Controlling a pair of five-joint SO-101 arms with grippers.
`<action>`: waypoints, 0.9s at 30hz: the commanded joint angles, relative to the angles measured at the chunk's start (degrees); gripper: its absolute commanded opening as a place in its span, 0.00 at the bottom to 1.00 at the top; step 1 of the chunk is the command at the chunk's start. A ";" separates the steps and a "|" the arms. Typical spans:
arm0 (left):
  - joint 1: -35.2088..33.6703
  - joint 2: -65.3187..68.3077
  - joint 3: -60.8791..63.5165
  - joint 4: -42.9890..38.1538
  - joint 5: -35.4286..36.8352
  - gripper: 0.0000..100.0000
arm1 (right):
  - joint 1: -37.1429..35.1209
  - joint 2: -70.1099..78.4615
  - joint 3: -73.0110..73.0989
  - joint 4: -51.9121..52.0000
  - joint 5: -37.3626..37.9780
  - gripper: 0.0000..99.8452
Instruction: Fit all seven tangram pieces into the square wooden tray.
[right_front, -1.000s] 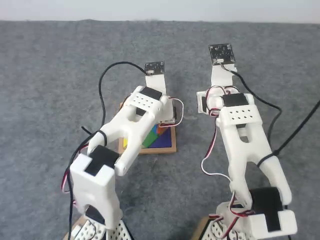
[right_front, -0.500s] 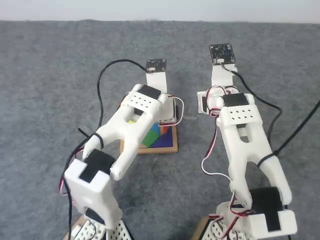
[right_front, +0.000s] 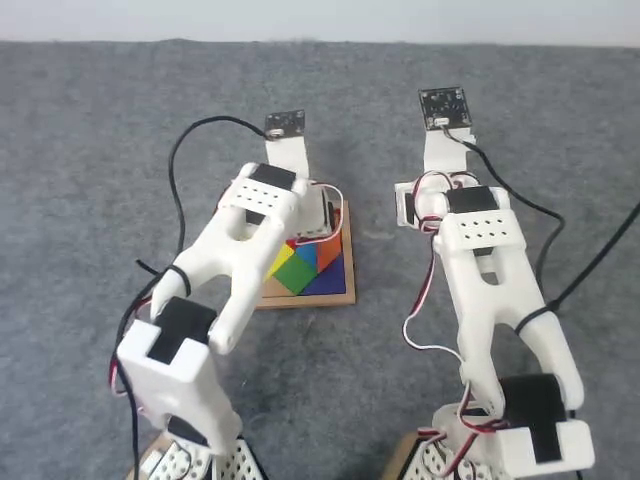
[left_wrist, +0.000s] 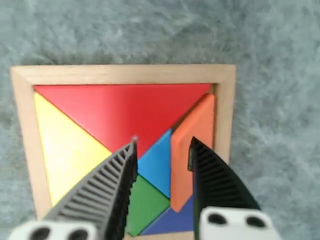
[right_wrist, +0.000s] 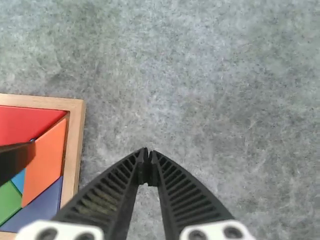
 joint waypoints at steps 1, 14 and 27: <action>-1.49 -4.04 -0.48 0.53 -0.88 0.17 | -0.66 -3.47 -0.62 -1.01 0.97 0.01; -12.40 -10.81 0.57 0.97 -3.69 0.16 | -8.22 -0.04 -0.62 -0.57 11.16 0.01; -21.71 -33.23 23.69 -21.54 -7.56 0.08 | -21.67 9.45 -1.05 -1.54 20.92 0.01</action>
